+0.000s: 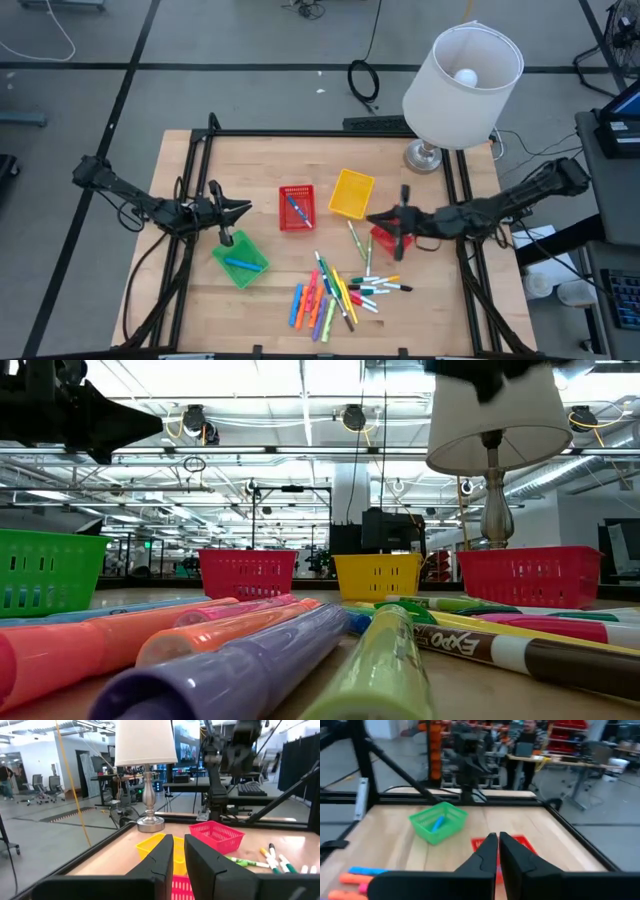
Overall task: Pick & Place Markers
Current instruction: Put the green pen into the yellow bin
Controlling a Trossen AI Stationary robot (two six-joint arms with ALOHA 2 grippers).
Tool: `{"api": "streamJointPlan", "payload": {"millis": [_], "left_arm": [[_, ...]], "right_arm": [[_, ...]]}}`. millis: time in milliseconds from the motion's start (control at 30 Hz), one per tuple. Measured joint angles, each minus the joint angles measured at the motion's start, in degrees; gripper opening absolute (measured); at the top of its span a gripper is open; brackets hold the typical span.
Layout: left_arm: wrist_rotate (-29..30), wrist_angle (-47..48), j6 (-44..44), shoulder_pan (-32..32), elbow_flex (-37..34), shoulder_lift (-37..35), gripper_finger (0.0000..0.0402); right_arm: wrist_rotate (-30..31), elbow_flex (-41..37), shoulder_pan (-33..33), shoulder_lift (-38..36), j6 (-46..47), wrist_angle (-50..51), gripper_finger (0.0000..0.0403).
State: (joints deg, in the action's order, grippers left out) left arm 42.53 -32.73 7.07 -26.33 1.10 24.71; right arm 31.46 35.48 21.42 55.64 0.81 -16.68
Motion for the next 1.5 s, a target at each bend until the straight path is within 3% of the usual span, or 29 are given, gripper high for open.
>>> {"api": "streamJointPlan", "payload": {"millis": [233,367,567,967,1133,1500], "left_arm": [[-0.01,0.00,-0.07,-0.01,0.00,0.00,0.0056],[-0.01,-0.02,1.26,0.00,0.00,0.00,0.0056],[0.01,-0.03,2.95,0.00,0.00,0.00,0.0056],[0.01,0.38,2.95,0.00,0.00,0.02,0.0056],[0.01,0.46,2.83,0.00,0.00,0.02,0.0056],[0.01,-0.96,-0.20,0.00,-0.02,0.00,0.0056]], "right_arm": [[0.02,-18.56,0.19,-4.85,0.86,-15.20,0.0002],[-0.66,-23.68,-1.43,-5.41,-0.49,-19.44,0.0001],[-4.57,-24.41,-2.83,-5.73,-1.76,-19.55,0.0001],[-4.91,-24.41,-3.03,-5.73,-1.97,-21.46,0.0001],[-9.42,-24.41,-3.03,-5.60,-1.37,-22.21,0.0001],[-13.19,-21.68,-2.96,1.25,4.02,-22.99,0.0000]]}}
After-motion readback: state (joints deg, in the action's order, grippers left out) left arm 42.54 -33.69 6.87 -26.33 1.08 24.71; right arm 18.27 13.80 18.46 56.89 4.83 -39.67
